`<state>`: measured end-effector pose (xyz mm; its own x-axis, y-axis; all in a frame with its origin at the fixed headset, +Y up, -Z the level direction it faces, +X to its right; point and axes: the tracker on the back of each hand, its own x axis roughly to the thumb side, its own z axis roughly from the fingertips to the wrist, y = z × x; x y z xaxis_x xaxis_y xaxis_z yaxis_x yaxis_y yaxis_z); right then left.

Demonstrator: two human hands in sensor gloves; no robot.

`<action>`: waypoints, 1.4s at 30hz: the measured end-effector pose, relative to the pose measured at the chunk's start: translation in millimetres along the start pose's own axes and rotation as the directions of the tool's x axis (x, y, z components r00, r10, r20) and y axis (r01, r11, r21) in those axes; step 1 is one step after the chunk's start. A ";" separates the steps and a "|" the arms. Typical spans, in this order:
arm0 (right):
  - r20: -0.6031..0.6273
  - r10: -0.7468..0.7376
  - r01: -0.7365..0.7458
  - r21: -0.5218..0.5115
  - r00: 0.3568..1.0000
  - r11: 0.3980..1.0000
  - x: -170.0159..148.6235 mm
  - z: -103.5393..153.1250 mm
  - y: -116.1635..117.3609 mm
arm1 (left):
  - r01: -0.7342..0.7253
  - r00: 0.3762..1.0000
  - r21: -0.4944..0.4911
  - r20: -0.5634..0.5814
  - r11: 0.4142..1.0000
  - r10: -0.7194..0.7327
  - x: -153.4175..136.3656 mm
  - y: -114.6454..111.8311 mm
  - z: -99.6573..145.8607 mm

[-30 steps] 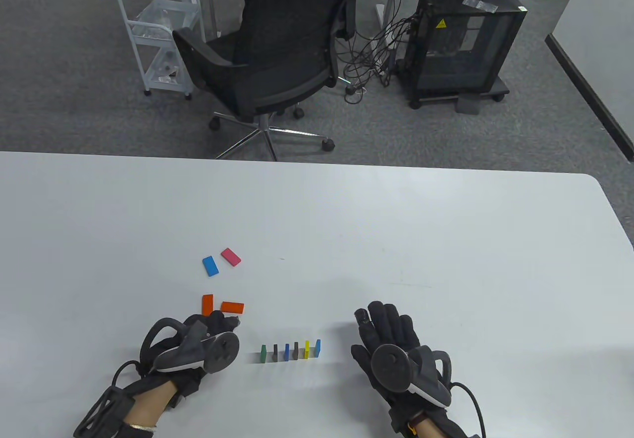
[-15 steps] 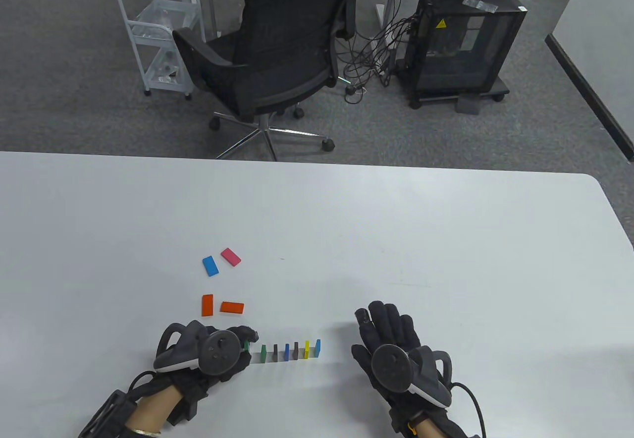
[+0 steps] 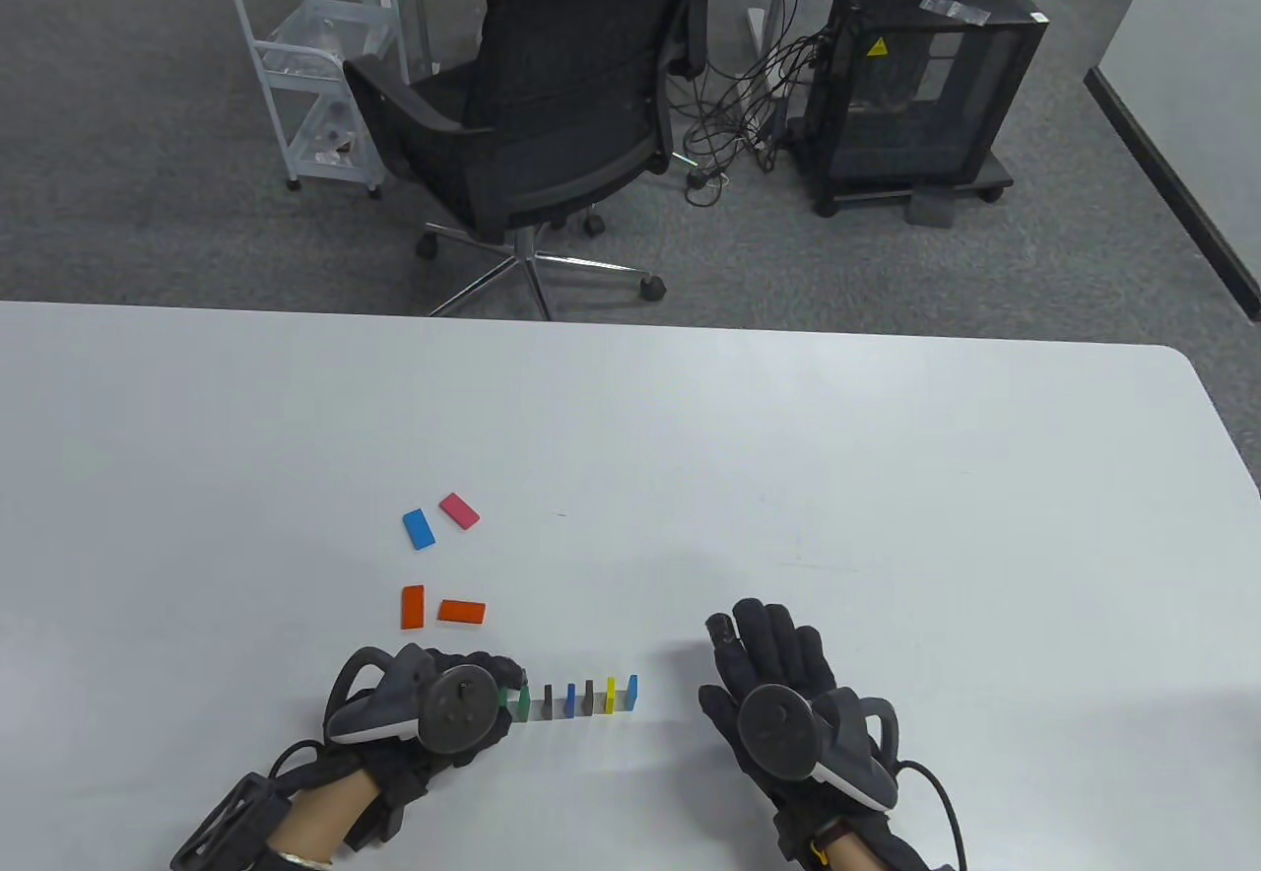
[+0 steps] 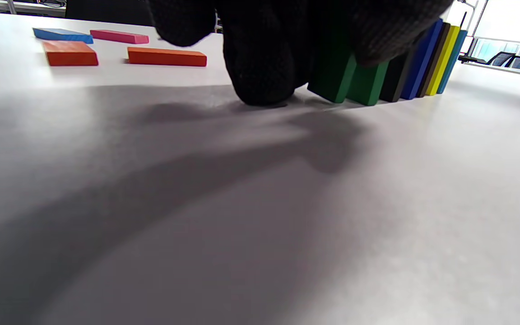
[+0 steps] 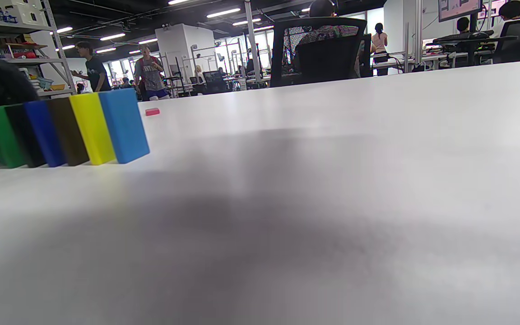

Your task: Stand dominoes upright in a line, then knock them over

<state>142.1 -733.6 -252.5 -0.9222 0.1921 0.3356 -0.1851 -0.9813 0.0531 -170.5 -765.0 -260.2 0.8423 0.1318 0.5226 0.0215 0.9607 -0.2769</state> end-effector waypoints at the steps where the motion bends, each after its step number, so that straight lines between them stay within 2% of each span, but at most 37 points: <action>1: 0.000 0.000 0.000 0.000 1.000 1.000 0.0 0.0 0.0 | -0.002 1.000 -0.003 0.002 1.000 0.002 0.2 -0.1 -0.2; 22: 0.000 0.002 -0.002 0.005 1.000 1.000 0.4 0.0 -0.2 | -0.016 1.000 -0.013 0.000 1.000 0.016 -0.5 1.6 1.5; 27: -0.001 0.001 -0.001 0.002 1.000 1.000 0.2 0.1 -0.5 | -0.045 0.999 0.006 -0.017 0.999 0.045 -6.6 13.1 8.6; 30: -0.001 0.000 0.000 0.000 1.000 1.000 0.3 0.2 -0.6 | -0.063 0.995 0.045 -0.074 0.997 0.066 -18.5 26.5 16.4; 33: 0.000 -0.005 0.005 -0.002 1.000 1.000 1.0 0.5 -1.2 | -0.017 0.974 0.087 -0.222 0.996 0.036 -40.9 38.8 20.6; 37: 0.001 -0.004 0.004 -0.013 1.000 1.000 0.9 1.2 -2.6 | 0.016 0.930 0.030 -0.367 0.999 -0.004 -71.4 40.1 12.2; 42: 0.000 -0.005 0.005 -0.014 1.000 1.000 0.4 1.4 -2.6 | 0.001 0.897 -0.043 -0.442 0.999 -0.020 -86.9 32.6 -8.5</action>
<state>142.7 -731.0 -251.2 -0.9214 0.1969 0.3351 -0.1944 -0.9801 0.0412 -238.5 -747.2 -321.5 0.9930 -0.0087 0.1178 0.0453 0.9492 -0.3113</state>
